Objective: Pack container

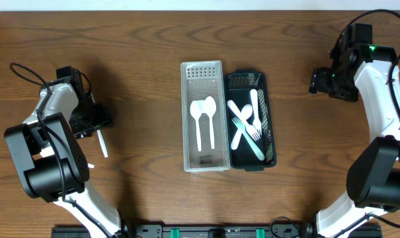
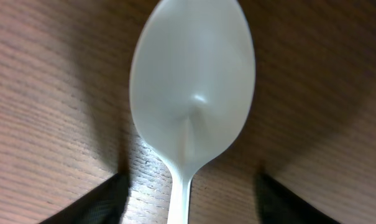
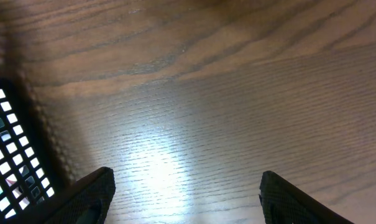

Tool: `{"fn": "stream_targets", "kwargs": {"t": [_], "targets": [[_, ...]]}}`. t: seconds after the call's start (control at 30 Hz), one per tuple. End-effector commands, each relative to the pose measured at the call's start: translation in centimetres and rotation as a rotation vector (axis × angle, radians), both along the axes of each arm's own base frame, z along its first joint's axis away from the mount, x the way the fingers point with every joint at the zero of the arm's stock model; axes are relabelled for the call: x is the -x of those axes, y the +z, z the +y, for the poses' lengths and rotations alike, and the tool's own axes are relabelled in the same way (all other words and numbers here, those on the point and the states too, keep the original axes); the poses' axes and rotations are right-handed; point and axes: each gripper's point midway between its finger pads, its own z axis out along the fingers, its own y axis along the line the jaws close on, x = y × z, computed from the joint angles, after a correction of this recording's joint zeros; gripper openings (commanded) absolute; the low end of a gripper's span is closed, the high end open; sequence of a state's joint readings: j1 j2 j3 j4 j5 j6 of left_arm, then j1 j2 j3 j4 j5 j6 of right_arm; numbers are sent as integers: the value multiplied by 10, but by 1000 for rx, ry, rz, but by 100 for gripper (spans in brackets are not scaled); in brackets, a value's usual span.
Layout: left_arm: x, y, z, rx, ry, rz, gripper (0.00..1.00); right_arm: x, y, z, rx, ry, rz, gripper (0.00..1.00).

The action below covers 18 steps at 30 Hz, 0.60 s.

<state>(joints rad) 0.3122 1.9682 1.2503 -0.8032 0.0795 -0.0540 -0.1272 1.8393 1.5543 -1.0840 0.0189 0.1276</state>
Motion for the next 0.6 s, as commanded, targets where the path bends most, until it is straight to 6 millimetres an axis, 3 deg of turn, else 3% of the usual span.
{"fn": "stream_targets", "kwargs": {"t": [0.0, 0.1, 0.2, 0.37, 0.57], "targets": [[3, -8, -3, 23, -18, 21, 47, 1, -1, 0, 1, 9, 5, 78], [3, -8, -3, 24, -18, 24, 36, 1, -1, 0, 1, 9, 5, 78], [6, -8, -4, 27, -18, 33, 33, 1, -1, 0, 1, 9, 5, 77], [9, -7, -5, 32, -18, 47, 13, 1, -1, 0, 1, 9, 5, 77], [7, 4, -9, 25, -31, 29, 6, 1, -1, 0, 1, 9, 5, 77]]}}
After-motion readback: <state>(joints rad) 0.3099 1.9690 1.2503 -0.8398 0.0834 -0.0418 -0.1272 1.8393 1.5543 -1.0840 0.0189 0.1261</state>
